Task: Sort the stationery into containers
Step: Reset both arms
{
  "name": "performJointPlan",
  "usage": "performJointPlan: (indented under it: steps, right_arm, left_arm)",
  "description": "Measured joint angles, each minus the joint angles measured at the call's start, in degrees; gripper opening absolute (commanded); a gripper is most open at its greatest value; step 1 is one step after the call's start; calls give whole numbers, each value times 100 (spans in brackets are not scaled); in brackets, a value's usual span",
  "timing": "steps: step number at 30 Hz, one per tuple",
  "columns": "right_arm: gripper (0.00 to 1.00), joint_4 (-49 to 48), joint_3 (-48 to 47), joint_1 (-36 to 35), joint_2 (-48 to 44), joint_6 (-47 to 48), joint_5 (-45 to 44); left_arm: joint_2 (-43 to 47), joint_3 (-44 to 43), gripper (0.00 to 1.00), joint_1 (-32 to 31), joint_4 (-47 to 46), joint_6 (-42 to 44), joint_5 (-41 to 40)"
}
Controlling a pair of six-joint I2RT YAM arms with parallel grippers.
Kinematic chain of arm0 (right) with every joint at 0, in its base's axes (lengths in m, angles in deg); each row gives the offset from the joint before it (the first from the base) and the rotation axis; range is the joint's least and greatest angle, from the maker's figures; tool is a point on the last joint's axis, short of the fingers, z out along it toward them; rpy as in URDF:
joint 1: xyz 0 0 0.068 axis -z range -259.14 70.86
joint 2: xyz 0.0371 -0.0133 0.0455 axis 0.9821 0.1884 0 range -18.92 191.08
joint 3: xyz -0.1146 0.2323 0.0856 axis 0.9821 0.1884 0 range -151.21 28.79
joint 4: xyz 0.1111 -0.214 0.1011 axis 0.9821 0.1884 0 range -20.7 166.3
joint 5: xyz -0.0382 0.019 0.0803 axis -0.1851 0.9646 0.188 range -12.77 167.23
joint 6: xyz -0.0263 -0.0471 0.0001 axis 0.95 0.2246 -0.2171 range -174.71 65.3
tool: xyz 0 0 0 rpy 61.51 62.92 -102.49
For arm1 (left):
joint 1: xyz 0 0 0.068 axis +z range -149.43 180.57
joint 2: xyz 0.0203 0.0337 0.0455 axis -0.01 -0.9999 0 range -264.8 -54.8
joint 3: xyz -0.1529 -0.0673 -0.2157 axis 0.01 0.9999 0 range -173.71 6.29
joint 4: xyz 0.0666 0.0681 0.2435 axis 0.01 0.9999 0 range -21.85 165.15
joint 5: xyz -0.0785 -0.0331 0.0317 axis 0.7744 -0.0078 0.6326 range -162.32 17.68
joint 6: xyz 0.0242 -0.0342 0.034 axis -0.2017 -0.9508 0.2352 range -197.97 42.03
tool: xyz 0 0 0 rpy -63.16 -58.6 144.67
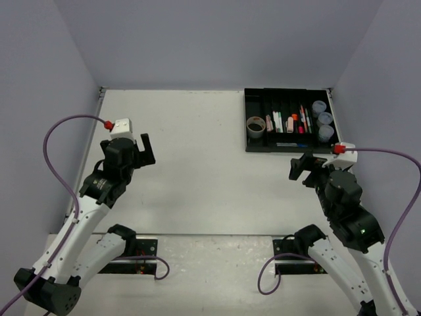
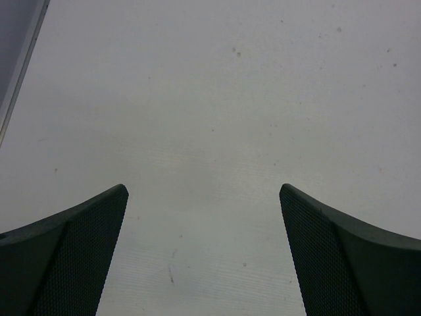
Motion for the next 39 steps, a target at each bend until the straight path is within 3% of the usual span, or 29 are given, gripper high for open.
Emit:
performJointPlan:
  steps: [39]
  right_arm:
    - [99,0,89,0,67,-13,23]
  left_arm:
    - [686,127,100,90,-224,39,131]
